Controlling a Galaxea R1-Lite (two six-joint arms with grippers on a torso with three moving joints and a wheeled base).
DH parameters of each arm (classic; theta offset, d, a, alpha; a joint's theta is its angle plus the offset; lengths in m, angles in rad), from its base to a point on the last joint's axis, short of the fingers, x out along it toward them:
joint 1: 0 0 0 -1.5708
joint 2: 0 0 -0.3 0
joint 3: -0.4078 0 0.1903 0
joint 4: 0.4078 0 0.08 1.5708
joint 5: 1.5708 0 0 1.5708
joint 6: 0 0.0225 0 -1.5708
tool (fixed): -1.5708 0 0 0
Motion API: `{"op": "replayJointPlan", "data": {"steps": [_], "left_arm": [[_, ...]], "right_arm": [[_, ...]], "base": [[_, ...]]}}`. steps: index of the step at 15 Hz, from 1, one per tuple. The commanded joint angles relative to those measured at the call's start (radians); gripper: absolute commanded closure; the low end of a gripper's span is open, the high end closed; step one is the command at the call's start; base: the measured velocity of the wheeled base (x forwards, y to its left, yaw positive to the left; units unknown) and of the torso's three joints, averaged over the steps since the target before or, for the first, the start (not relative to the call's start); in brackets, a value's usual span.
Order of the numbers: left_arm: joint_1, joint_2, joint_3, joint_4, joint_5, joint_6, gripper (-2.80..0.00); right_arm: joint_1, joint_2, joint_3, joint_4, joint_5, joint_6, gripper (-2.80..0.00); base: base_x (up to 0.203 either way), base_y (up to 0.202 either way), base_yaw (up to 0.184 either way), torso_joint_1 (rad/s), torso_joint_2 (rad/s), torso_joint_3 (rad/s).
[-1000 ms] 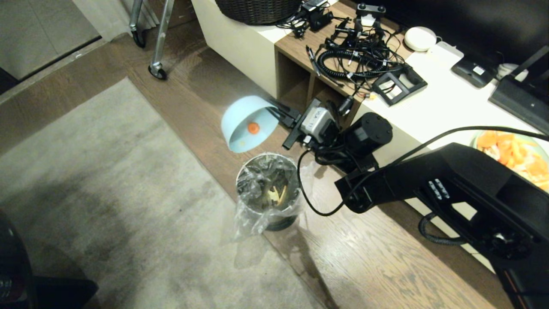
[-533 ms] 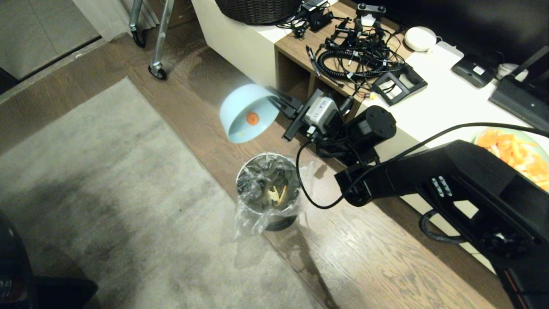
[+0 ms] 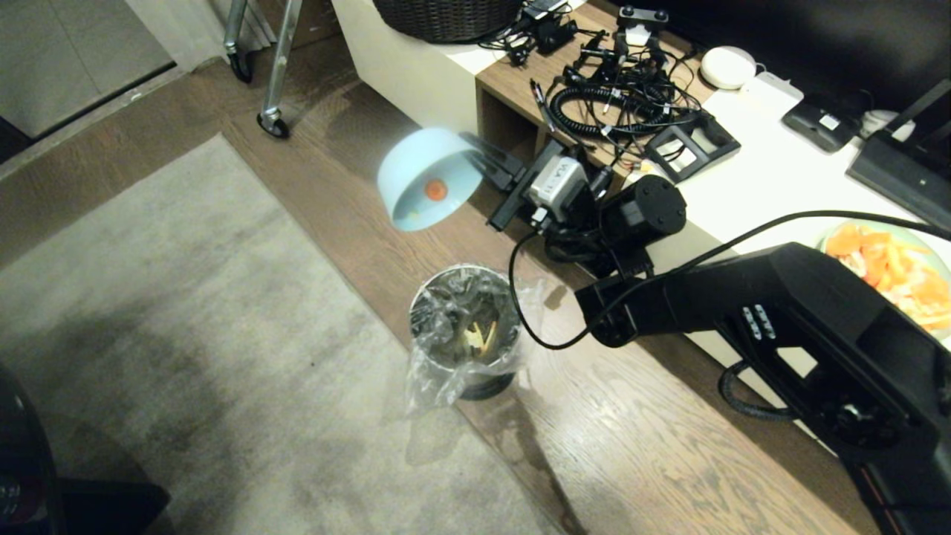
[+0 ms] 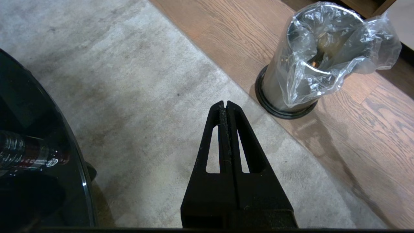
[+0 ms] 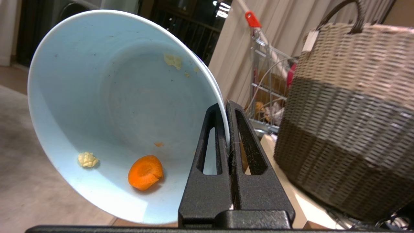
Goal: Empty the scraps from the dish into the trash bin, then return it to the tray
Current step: Pour the leftover food from the bowl into the trash can
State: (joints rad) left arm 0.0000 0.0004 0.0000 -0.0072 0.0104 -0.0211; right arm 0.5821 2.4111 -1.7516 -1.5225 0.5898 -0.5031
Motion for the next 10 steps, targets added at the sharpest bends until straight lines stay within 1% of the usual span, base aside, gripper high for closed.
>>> {"op": "replayJointPlan", "data": {"steps": [1,10], "left_arm": [[0.0,0.0,0.0,0.0,0.0,0.0,0.0],[0.0,0.0,0.0,0.0,0.0,0.0,0.0]], "right_arm": [[0.001,0.017,-0.044,-0.048,0.004,-0.004,0.0],[0.002,0.048,-0.143,-0.048,0.004,-0.007,0.0]], "base": [[0.0,0.0,0.0,0.0,0.0,0.0],[0.0,0.0,0.0,0.0,0.0,0.0]]}}
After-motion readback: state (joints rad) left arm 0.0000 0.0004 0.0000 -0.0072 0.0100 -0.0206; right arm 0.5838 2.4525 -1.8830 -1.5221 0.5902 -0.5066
